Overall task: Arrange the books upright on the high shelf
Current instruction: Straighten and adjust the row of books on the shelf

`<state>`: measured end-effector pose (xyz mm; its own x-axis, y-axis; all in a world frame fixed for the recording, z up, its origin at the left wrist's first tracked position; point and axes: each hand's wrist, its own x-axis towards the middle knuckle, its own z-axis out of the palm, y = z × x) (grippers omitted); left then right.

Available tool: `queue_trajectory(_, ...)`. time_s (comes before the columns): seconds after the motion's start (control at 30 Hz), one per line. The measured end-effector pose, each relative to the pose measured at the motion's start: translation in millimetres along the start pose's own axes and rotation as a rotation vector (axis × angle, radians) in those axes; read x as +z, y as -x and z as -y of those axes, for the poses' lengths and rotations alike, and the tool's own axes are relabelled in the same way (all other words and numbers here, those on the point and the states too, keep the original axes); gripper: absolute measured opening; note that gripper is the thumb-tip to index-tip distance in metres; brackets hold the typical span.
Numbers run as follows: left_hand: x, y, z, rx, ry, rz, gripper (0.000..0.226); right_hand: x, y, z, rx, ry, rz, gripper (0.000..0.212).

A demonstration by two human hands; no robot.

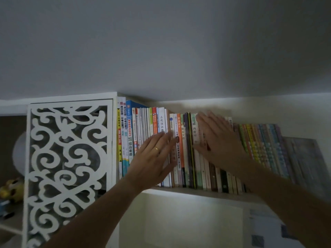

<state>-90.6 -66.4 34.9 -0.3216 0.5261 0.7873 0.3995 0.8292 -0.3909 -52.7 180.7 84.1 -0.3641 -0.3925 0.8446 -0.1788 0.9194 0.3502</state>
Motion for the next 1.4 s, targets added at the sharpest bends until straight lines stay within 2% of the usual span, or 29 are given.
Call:
queue_trajectory(0.1, -2, -28, -19, 0.028, 0.002, -0.050, 0.070, -21, -44, -3, 0.085, -0.191, 0.092, 0.076)
queue_trajectory(0.2, 7, -38, -29, 0.009, 0.031, -0.053, 0.072, -26, -70, -5, 0.129, -0.370, 0.221, 0.051)
queue_trajectory(0.43, 31, -31, -32, 0.000, 0.038, -0.095, 0.073, -21, -83, -17, 0.153, -0.479, 0.246, 0.054)
queue_trajectory(0.53, 28, -29, -30, 0.006, -0.004, -0.070, 0.074, -24, -85, -16, 0.140, -0.413, 0.273, 0.055)
queue_trajectory(0.6, 23, -22, -26, 0.017, -0.063, -0.036, 0.075, -26, -81, -8, 0.092, -0.217, 0.269, 0.054)
queue_trajectory(0.67, 20, -9, -15, -0.045, -0.118, -0.050, 0.073, -18, -62, 3, -0.003, 0.037, 0.148, 0.063)
queue_trajectory(0.73, 19, 9, 3, -0.149, -0.147, -0.083, 0.069, -1, -26, 12, -0.069, 0.142, 0.064, 0.075)
queue_trajectory(0.87, 29, 35, 40, -0.210, -0.177, -0.063, 0.071, 41, 22, 13, -0.147, 0.171, 0.083, 0.079)
queue_trajectory(1.07, 48, 38, 48, -0.236, -0.023, -0.161, 0.070, 51, 23, 13, -0.130, 0.213, 0.065, 0.079)
queue_trajectory(1.2, 40, 31, 12, -0.384, 0.095, -0.185, 0.071, 36, 30, 15, -0.093, 0.149, 0.061, 0.077)
queue_trajectory(1.27, 36, 22, -17, -0.518, 0.248, -0.208, 0.070, 28, 47, 12, -0.015, 0.087, -0.016, 0.075)
queue_trajectory(1.3, 34, 19, -32, -0.526, 0.284, -0.210, 0.068, 24, 63, 6, 0.036, 0.064, -0.063, 0.074)
queue_trajectory(1.33, 33, 17, -44, -0.469, 0.265, -0.209, 0.066, 19, 80, -3, 0.081, 0.057, -0.100, 0.074)
queue_trajectory(1.4, 32, 14, -65, -0.243, 0.188, -0.195, 0.062, 7, 119, -28, 0.150, 0.078, -0.119, 0.072)
